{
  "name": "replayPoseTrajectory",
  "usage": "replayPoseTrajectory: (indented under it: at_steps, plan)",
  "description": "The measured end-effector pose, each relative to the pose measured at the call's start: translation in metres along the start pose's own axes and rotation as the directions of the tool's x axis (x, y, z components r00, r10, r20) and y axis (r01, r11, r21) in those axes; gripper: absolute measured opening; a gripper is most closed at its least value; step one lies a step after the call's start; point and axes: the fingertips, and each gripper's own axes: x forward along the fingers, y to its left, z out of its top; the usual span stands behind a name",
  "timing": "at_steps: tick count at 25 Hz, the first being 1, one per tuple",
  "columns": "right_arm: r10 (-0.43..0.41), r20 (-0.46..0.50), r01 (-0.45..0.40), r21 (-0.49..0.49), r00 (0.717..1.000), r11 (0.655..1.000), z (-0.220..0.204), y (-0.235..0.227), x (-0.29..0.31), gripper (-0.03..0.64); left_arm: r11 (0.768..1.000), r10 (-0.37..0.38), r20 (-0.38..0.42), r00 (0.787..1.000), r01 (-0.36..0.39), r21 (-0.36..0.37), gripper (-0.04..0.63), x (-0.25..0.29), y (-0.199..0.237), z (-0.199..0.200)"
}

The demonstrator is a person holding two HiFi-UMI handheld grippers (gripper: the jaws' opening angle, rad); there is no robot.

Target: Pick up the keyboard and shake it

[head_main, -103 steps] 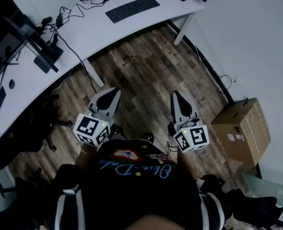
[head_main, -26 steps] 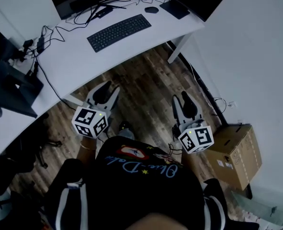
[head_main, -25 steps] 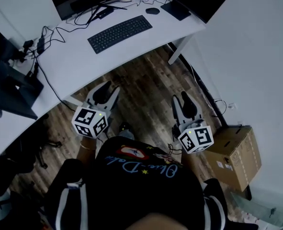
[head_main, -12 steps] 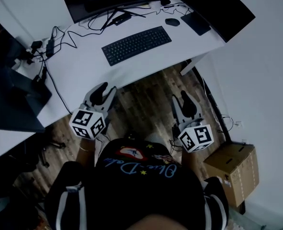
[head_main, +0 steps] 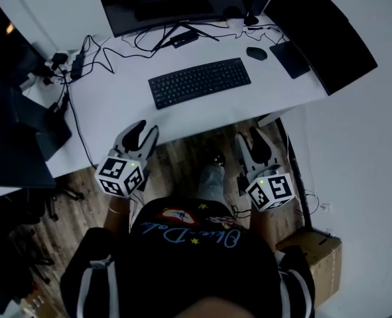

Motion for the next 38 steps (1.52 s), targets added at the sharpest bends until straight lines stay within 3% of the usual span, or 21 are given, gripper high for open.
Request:
replayPoseTrajectory:
  at_steps: [9,21,30,38]
  plan:
    - [0.157,-0.019,-0.157,-0.005,0.987,0.988,0.021,-0.074,0.076,0.133,0.984,0.178,0.023,0.984,-0.178,-0.015,0.129,0.068,0.016,0.021]
    - [0.309,-0.070,-0.310,0.006,0.948,0.951,0.031,-0.179,0.144,0.143,0.935,0.354,-0.003,0.935,-0.354,-0.017,0.132,0.154,0.014,0.030]
    - [0.396,-0.103,-0.396,0.027,0.912,0.918,0.025,-0.203,0.173,0.144,0.878,0.476,-0.045,0.878,-0.478,-0.043,0.140,0.168,0.040,0.012]
    - [0.379,-0.135,-0.372,0.075,0.915,0.925,0.016,-0.207,0.185,0.144,0.839,0.515,-0.142,0.845,-0.531,-0.117,0.173,0.158,0.101,-0.017]
